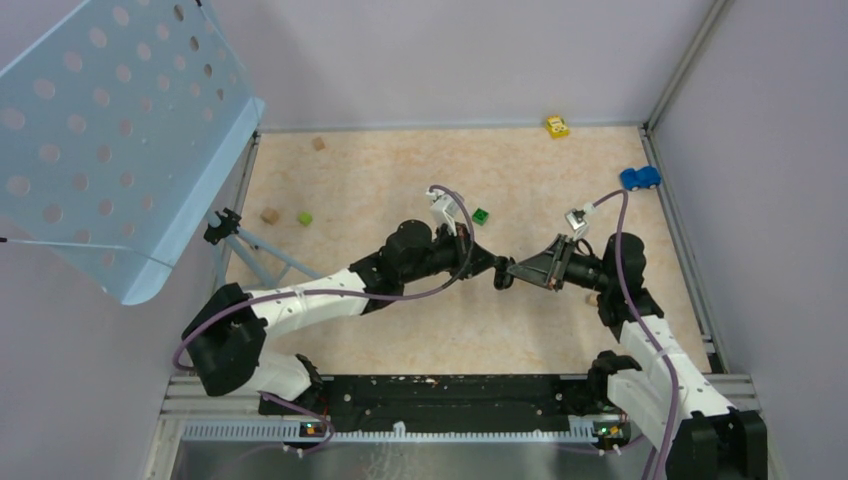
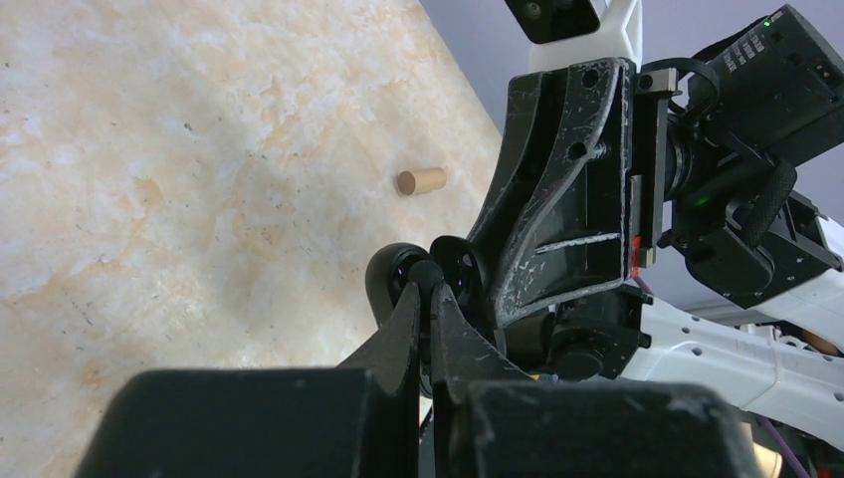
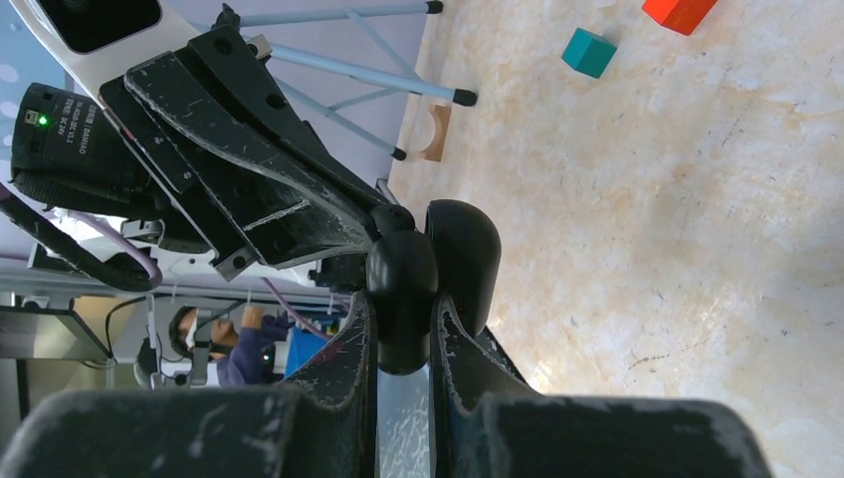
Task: Insert the wireless bluetooth earbuds into the charging case
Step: Insert the left earbud into the left side groove of the charging case.
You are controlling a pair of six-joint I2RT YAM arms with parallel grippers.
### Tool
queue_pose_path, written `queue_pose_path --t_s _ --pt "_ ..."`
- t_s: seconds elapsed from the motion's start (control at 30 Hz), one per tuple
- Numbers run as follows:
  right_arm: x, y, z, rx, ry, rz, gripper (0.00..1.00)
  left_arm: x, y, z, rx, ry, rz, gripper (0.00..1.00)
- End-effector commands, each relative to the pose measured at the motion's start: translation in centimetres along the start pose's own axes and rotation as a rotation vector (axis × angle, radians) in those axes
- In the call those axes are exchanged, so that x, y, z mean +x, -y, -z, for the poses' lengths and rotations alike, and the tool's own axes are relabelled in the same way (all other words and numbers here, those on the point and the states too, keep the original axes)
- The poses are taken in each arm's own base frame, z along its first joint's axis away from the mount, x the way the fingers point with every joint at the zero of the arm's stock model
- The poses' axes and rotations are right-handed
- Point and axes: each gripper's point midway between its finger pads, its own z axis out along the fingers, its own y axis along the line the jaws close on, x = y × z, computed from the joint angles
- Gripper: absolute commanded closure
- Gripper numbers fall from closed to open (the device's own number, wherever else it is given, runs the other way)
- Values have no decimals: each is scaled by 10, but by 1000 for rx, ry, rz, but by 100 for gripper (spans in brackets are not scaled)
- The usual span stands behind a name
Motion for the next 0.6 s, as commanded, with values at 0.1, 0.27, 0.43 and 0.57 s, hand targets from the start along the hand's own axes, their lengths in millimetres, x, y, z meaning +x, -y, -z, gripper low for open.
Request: queue_pose_path --t_s 0.1,0.27,0.43,0.57 --pt "0 -11 -3 -38 -5 42 100 -7 12 -9 23 -26 -47 100" --pt "0 -12 -3 -41 -4 44 100 -5 8 -12 -3 -54 -64 100" --pt "-1 -13 -3 -41 -3 45 100 -6 4 -14 -38 -70 -76 100" --pt "-1 -13 -3 -40 -1 46 100 -6 0 -16 -68 -89 -87 98"
